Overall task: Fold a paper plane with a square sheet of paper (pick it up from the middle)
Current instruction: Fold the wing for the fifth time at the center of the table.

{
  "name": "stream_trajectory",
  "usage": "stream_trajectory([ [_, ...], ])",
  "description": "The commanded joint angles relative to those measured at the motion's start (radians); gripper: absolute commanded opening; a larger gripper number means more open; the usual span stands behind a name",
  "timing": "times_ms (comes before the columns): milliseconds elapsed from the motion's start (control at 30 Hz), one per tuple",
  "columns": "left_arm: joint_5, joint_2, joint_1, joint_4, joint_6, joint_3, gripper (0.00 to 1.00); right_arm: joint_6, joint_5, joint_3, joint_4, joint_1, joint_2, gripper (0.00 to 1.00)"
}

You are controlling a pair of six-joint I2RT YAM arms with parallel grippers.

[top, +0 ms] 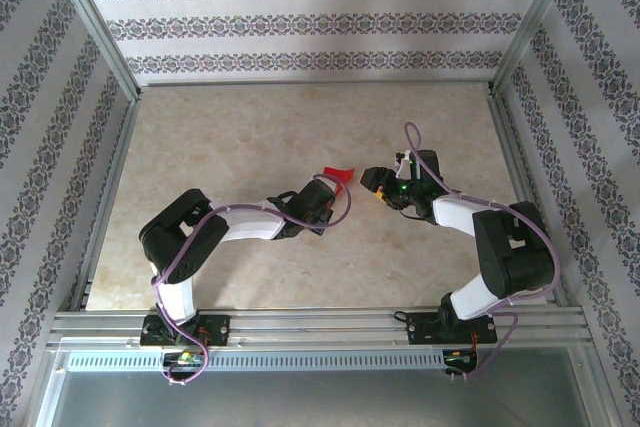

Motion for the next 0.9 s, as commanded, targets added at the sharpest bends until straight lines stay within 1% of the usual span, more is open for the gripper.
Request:
stream_trajectory([
  [0,0.024,0.018,-0.013,-0.042,-0.036,0.020,0.03,0.011,-0.007,0.017,-0.003,-0.005,0.014,0.68],
  [167,0.036,0.020,-0.014,-0.037,-0.028,0.020,0.03,0.023,-0.020,0.028,-0.023,-0.003,0.013,0.68],
  [367,0.071,0.021,-0.014,-0.017,-0.045,0.018,0.06,0.036,0.006,0.064,-0.110,0.018,0.009,0.67],
  [467,0.090,0.022,-0.014,-0.010,-0.057,0.018,0.09,0.046,0.009,0.083,-0.135,0.036,0.018,0.67],
  [567,0.098,0.014,-0.014,-0.006,-0.064,0.019,0.15,0.054,0.009,0.097,-0.144,0.052,0.032,0.66],
  [800,0.114,-0.004,-0.013,-0.010,-0.070,0.027,0.17,0.055,0.003,0.124,-0.171,0.081,0.071,0.65],
  [867,0.122,-0.006,-0.011,-0.010,-0.069,0.027,0.19,0.053,0.008,0.129,-0.183,0.086,0.077,0.65],
])
